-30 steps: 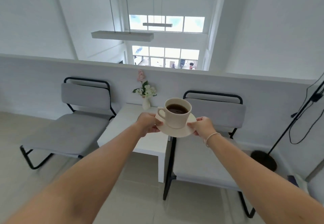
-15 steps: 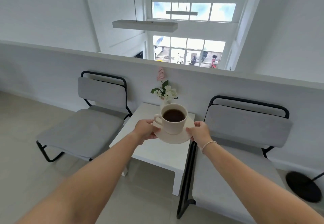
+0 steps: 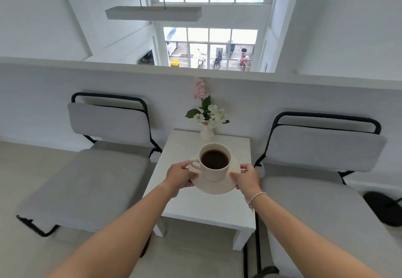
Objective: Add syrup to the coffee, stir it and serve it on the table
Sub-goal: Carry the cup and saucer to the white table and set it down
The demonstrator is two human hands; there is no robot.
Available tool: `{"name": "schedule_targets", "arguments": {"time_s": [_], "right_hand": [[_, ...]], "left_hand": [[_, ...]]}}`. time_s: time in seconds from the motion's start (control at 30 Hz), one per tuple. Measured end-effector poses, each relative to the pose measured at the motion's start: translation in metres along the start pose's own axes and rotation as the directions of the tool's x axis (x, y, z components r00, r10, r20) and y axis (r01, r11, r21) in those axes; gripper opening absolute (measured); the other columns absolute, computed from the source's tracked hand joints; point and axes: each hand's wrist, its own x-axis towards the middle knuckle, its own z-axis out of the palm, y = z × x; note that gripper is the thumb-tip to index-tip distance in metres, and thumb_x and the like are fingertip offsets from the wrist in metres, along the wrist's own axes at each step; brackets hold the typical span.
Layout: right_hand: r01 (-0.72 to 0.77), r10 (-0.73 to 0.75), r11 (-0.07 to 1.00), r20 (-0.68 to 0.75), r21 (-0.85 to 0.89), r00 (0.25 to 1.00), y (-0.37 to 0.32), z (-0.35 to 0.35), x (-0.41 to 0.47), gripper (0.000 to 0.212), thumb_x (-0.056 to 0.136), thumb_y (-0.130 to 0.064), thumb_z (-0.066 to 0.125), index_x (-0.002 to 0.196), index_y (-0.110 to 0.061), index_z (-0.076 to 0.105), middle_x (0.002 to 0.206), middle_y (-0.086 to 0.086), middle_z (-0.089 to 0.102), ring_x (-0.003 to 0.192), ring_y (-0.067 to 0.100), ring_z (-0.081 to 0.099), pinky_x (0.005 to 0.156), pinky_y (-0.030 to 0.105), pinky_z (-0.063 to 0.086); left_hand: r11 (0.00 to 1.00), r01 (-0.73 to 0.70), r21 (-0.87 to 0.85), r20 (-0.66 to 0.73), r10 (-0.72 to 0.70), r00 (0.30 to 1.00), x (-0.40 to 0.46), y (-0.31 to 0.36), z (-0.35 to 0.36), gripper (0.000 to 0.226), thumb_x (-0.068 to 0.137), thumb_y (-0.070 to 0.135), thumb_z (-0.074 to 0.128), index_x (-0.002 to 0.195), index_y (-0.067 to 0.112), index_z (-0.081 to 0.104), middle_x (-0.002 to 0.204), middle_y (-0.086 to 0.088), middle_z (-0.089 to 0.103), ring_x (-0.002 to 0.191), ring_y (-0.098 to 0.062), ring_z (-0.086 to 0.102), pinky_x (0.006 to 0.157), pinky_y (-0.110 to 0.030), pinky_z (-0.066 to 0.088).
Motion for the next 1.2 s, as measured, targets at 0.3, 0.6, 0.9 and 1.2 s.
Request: {"name": "schedule_targets", "arguments": {"time_s": [0.3, 0.6, 0.9, 1.2], "right_hand": [[-0.061, 0.060, 0.998, -0.104, -0.001, 0.993, 0.005, 0.080, 0.047, 0.031, 0.083, -0.007, 0.061, 0.112, -0.010, 0.051, 0.107, 0.015, 0.061, 0.090, 0.026, 0.055, 0.058, 0.024, 0.043], [-0.138, 0.136, 0.990, -0.124, -0.009, 0.983, 0.046, 0.109, 0.109, 0.030, 0.083, -0.008, 0.062, 0.107, -0.019, 0.049, 0.104, 0.010, 0.060, 0.091, 0.025, 0.056, 0.071, 0.031, 0.048], [-0.208, 0.202, 0.978, -0.120, -0.035, 0.972, 0.128, 0.115, 0.178, 0.027, 0.085, -0.005, 0.059, 0.106, -0.019, 0.048, 0.102, 0.009, 0.059, 0.089, 0.026, 0.055, 0.079, 0.038, 0.049], [-0.279, 0.270, 0.957, -0.106, -0.083, 0.957, 0.224, 0.128, 0.223, 0.025, 0.085, -0.005, 0.060, 0.102, -0.019, 0.049, 0.097, 0.009, 0.057, 0.081, 0.025, 0.054, 0.067, 0.032, 0.048]], "left_hand": [[0.994, 0.026, 0.109, 0.072, -0.034, 0.997, 0.093, 0.002, -0.060, 0.047, 0.085, -0.008, 0.055, 0.130, 0.008, 0.057, 0.099, -0.013, 0.060, 0.094, -0.028, 0.061, 0.067, -0.028, 0.058], [0.985, 0.087, 0.148, 0.086, -0.101, 0.991, 0.168, -0.036, -0.066, 0.044, 0.085, -0.003, 0.058, 0.125, 0.015, 0.061, 0.112, -0.020, 0.063, 0.099, -0.029, 0.061, 0.079, -0.035, 0.057], [0.976, 0.161, 0.149, 0.065, -0.172, 0.983, 0.239, -0.108, -0.048, 0.048, 0.083, -0.008, 0.058, 0.125, 0.016, 0.061, 0.107, -0.017, 0.064, 0.097, -0.028, 0.061, 0.084, -0.039, 0.056], [0.954, 0.235, 0.189, 0.014, -0.242, 0.970, 0.285, -0.204, -0.042, 0.046, 0.083, -0.005, 0.060, 0.124, 0.016, 0.061, 0.102, -0.016, 0.063, 0.096, -0.027, 0.062, 0.083, -0.039, 0.058]]}}
